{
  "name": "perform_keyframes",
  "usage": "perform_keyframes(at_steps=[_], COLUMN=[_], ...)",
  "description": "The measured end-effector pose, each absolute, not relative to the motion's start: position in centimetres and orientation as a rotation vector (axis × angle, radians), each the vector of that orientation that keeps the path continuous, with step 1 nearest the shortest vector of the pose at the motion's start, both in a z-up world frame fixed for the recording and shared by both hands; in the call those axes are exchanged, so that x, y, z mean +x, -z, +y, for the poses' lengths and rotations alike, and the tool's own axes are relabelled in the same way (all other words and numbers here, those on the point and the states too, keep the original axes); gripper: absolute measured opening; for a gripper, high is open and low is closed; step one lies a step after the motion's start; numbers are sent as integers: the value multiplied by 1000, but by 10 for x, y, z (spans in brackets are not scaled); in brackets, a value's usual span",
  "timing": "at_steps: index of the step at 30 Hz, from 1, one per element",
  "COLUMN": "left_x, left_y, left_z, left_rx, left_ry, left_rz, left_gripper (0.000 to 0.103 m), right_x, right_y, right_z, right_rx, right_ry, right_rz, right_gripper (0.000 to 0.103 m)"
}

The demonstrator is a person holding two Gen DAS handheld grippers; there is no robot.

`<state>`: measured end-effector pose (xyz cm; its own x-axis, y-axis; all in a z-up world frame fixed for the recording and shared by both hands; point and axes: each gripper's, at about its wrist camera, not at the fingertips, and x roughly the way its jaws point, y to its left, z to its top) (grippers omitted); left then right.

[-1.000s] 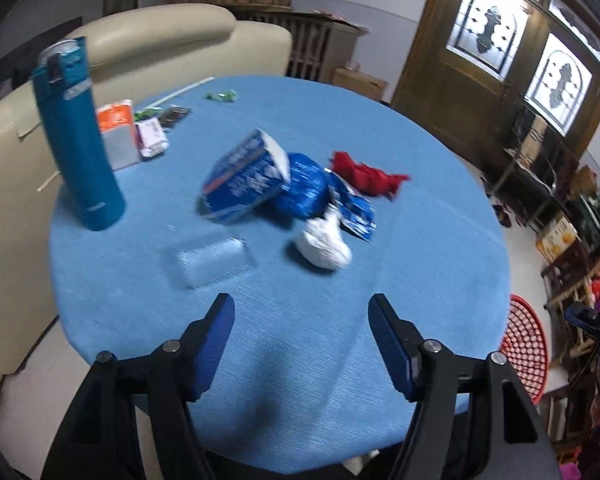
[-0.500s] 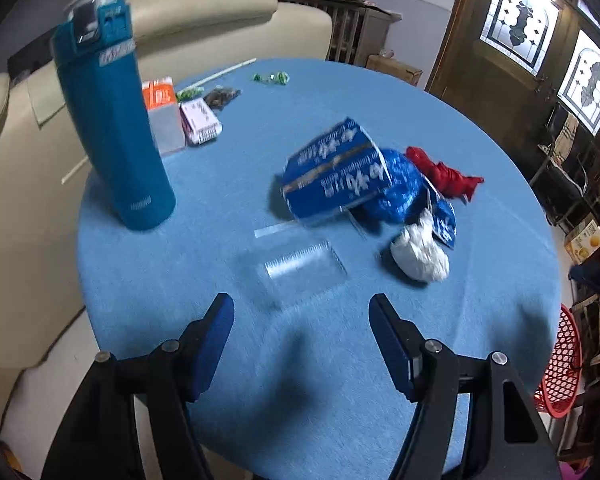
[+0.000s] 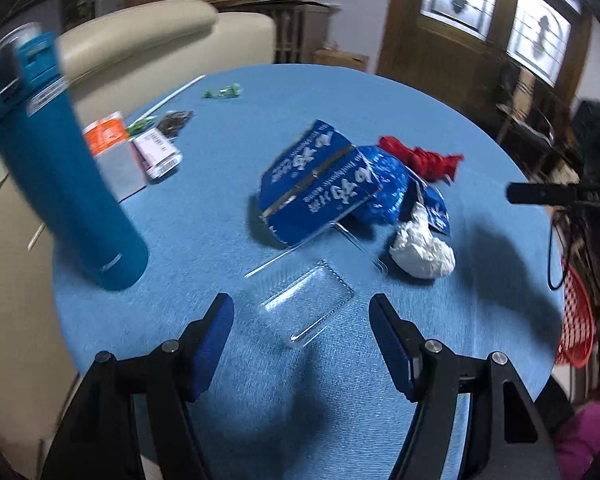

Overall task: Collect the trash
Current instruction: 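Return both tools from the wastebasket to the table, then grasp the white tissue with the right gripper while the left grasps the clear plastic tray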

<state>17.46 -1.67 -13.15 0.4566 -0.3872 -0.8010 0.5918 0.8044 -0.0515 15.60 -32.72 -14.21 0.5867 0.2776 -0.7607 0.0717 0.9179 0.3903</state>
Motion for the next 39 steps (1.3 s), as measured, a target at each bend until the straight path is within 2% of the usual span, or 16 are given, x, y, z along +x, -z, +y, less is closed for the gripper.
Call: perform_keyframes(at_steps=[12,19,21,26,29,39], left_x=[185,183,185,196,202,217], left_y=[125,131,131,130,133,157], left_z=[-13,-4,-6,-16,-24,-31], left_rx=[313,324,336,363,376,344], left_ry=[703,731,743,806,862,913], left_rz=[856,878,870,851,859,944], left_gripper=[71,71,71,72,78,78], right_x=[191,216,218,204,188,129], right_y=[177,191,195,191,189,175], right_z=[-274,-230,-219,-214,-225,-280], right_rx=[644,499,430,344,359,457], right_ry=[-292,-222,-206,-183,-178,-104], right_rz=[1081,1139,1154,1111,1090,1038], right_gripper=[67,67,42,40,40,40])
